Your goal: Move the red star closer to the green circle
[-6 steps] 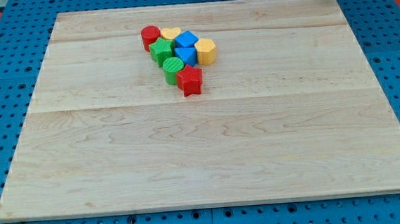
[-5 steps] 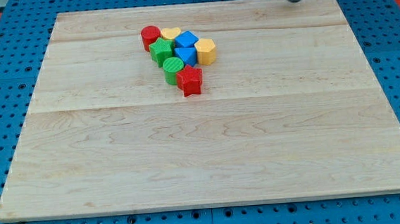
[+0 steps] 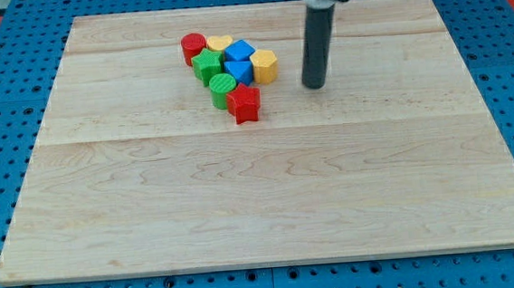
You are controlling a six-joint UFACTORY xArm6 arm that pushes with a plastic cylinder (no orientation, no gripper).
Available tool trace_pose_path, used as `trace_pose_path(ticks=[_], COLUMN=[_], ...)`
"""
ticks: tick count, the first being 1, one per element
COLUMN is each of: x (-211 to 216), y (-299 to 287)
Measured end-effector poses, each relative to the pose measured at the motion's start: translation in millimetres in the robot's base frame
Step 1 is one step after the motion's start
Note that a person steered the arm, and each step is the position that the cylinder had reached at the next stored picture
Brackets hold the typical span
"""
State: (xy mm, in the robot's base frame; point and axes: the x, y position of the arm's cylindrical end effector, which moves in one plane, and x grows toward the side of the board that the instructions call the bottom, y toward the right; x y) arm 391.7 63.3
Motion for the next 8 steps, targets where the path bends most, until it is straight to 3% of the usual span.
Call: trace_pose_path(ticks=[1, 2, 6, 7, 8], x=[50.4, 63.4, -20.0, -22.7, 9.5], y=[-5.9, -26.3, -77.9, -109.0, -125.0])
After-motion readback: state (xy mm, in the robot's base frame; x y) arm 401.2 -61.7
